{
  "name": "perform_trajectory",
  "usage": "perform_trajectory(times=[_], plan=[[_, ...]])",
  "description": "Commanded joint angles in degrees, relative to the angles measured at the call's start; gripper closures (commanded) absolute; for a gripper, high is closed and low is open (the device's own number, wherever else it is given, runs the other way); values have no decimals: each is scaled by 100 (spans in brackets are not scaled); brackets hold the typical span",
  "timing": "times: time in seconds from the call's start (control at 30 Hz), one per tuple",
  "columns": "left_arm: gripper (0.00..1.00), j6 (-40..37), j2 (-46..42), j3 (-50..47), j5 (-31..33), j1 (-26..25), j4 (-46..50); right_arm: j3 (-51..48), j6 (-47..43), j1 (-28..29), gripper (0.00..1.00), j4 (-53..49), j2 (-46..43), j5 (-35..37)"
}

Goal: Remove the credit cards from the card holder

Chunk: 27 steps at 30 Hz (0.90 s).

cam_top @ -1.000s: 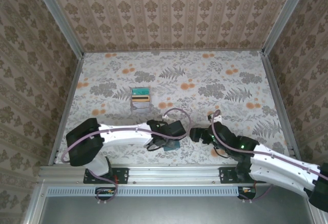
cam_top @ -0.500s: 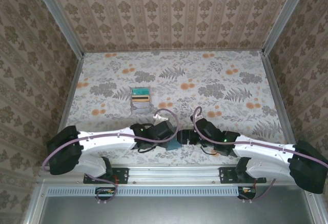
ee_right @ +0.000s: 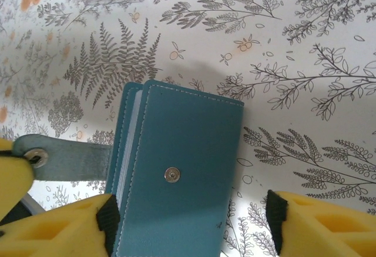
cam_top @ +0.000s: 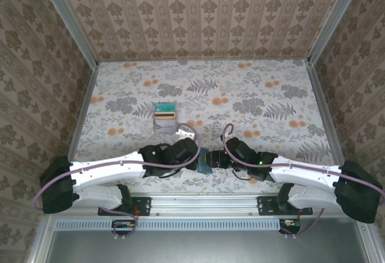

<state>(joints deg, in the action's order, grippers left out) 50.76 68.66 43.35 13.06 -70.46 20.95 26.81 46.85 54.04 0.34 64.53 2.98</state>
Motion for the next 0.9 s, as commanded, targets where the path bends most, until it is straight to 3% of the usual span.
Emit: perform_trajectory(times=[0.0,0.63,0.87], plan=[[100,-93,-62,-49,-15,-38,-31,107,46,54,39,229,121,-64],[100,-87,-63,50,2,-82,-18,1037,-229,414,36,-718,1203,489],[100,-93,-168,59,50,-82,10,908,-255,432,31,-390,1173,145]])
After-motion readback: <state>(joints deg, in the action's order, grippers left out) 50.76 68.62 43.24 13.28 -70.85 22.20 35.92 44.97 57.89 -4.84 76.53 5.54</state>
